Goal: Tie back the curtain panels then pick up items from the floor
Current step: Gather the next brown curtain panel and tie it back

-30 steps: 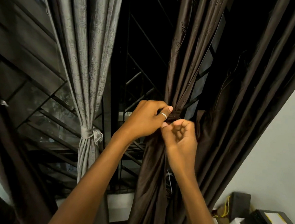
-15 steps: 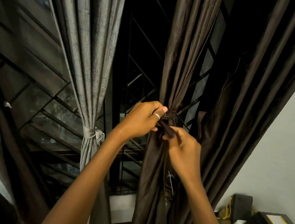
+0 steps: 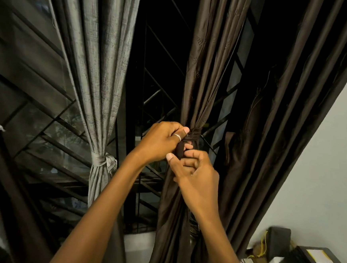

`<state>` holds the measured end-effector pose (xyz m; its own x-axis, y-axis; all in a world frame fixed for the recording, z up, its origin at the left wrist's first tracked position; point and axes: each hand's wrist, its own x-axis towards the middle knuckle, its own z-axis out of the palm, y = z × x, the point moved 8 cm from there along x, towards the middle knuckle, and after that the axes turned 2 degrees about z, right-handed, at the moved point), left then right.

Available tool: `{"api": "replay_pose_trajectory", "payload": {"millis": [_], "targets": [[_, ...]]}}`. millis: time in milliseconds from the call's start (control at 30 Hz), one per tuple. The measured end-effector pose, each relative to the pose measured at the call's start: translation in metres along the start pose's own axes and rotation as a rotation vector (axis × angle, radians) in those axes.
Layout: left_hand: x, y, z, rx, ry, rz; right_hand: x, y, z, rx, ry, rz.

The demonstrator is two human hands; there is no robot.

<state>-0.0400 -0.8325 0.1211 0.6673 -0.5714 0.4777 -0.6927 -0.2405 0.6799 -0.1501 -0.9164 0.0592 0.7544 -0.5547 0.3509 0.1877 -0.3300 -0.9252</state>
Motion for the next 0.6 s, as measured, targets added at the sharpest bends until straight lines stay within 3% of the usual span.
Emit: {"api": "replay_pose_trajectory", "payload": {"millis": [167,267,467,600], "targets": [[-0.003,-0.003,0.0,-0.015,-0.014,-0.001,0.009,0.004,-0.002,0.111,0.015,0.002],[-0.004,-0.007,0.002,-0.123,-0.028,-0.026,0.013,-0.007,-0.014,-0.03,0.016,-0.122],[-0.011,-0.011,0.001,-0.294,-0.014,-0.014,0.037,-0.048,-0.044,-0.334,0.18,-0.485],[-0.013,-0.007,0.002,-0.355,-0.053,0.025,0.061,-0.054,-0.03,-0.226,-0.038,-0.481]]}}
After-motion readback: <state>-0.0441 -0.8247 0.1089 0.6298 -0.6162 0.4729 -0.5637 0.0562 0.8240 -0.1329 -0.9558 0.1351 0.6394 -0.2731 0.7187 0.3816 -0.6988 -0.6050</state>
